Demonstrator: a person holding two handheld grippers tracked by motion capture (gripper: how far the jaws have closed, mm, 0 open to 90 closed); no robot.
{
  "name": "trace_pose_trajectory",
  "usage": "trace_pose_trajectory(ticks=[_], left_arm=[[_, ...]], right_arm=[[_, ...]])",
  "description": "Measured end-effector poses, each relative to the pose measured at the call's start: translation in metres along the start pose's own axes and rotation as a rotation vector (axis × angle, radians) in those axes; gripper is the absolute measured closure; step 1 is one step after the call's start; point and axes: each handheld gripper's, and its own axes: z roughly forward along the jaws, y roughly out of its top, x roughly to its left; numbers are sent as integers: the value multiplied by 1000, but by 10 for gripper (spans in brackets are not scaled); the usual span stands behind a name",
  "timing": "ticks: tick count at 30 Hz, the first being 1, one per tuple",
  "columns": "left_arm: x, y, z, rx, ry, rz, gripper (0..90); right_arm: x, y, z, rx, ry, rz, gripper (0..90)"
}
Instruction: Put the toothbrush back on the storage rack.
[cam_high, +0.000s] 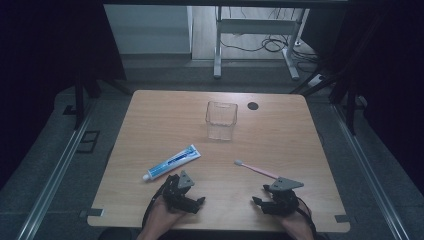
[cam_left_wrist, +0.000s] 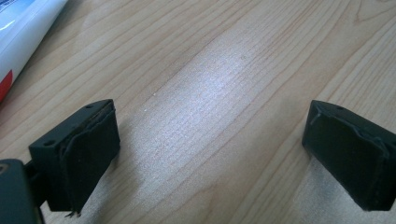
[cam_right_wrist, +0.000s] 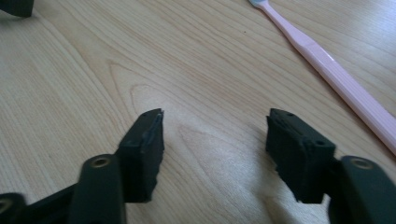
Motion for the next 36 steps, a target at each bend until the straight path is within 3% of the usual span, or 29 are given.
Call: trace_pose_trajectory(ticks=[5, 8, 14, 27, 36], left_arm=[[0, 0, 0, 0, 0, -1, 40], [0, 0, 0, 0, 0, 0, 39], [0, 0, 0, 0, 0, -1, 40], [0, 0, 0, -1, 2, -2, 43], [0, 0, 0, -1, 3, -3, 45]], right_arm=[[-5, 1, -6, 0, -51, 8, 608], [-11, 1, -11, -17, -37, 28, 734], [-22, 0, -16, -3, -35, 53, 865], [-44, 2, -23, 7, -72, 92, 890], [-64, 2, -30, -39, -84, 139, 890]])
